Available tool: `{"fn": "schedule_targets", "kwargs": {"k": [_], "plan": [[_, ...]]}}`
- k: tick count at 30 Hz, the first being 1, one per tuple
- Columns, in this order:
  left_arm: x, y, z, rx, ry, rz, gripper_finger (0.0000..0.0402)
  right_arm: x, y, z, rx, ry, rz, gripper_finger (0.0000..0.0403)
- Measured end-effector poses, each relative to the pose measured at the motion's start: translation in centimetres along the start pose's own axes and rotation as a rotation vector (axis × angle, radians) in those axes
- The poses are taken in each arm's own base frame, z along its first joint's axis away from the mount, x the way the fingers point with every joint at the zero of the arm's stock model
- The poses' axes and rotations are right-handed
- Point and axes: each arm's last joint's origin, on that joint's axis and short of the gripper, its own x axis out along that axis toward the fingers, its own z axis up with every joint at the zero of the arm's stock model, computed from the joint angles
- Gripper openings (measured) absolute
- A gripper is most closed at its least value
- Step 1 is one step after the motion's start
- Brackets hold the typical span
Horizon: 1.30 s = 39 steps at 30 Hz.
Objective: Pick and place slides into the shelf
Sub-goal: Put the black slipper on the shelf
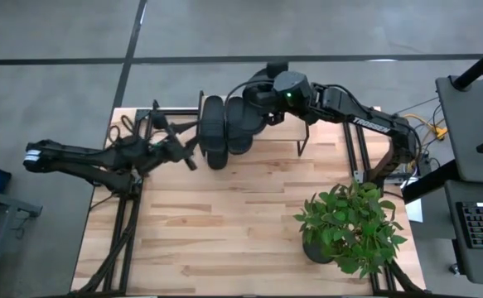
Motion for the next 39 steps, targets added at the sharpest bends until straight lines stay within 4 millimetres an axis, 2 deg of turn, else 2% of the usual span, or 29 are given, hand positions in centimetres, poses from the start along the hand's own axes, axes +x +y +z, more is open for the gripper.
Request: {"fn": "schedule_targets", "kwargs": {"k": [5, 12, 20, 29, 39], "plan": [[-1.5, 0.2, -0.7, -0.099, -0.125, -0.102, 0.0144, -0.7, 0.4, -0.8, -0.001, -0.120, 0.002, 0.0008], [-2.4, 0.0, -1.8, -0.127, -0.121, -0.125, 0.0144, -2.0, 1.8, -2.7, 0.052, -0.294, -0.044, 0.0008], [-2.8, -0.3, -2.5, -0.124, -0.113, -0.124, 0.0144, -1.6, 4.0, -5.7, 0.084, -0.281, -0.080, 0.0008], [-3.0, -0.4, -2.8, -0.125, -0.112, -0.125, 0.0144, 0.2, 5.9, -6.1, 0.053, -0.230, -0.057, 0.0008], [-3.0, -0.5, -2.9, -0.119, -0.097, -0.123, 0.0144, 0.2, 5.7, -7.0, 0.057, -0.174, -0.044, 0.0008]]}}
